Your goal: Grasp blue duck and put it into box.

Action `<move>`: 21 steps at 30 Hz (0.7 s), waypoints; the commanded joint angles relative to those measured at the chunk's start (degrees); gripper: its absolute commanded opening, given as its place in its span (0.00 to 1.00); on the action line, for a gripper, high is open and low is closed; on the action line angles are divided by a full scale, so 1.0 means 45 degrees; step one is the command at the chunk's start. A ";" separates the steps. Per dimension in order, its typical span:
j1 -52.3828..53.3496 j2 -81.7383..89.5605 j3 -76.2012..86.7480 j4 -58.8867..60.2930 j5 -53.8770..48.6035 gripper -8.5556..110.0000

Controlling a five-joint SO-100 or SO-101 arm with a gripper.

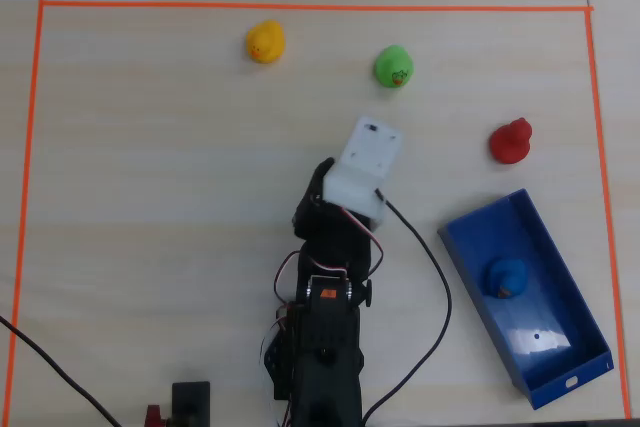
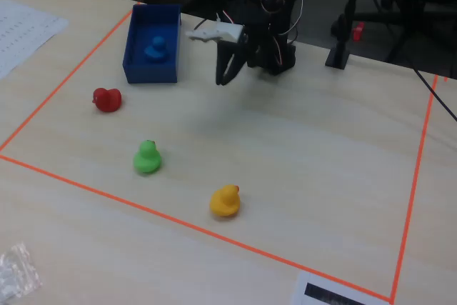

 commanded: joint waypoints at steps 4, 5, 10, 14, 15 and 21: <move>0.0020 0.2070 0.2773 0.1875 -0.0430 0.07; 0.0059 0.2070 0.2773 0.2246 -0.0488 0.07; -0.0039 0.2070 0.2773 0.5723 -0.1934 0.07; -0.0352 0.2070 0.2773 0.6563 -0.1992 0.10; -0.0234 0.2070 0.2773 0.6582 -0.2070 0.10; -0.0098 0.2070 0.2773 0.6602 -0.1992 0.10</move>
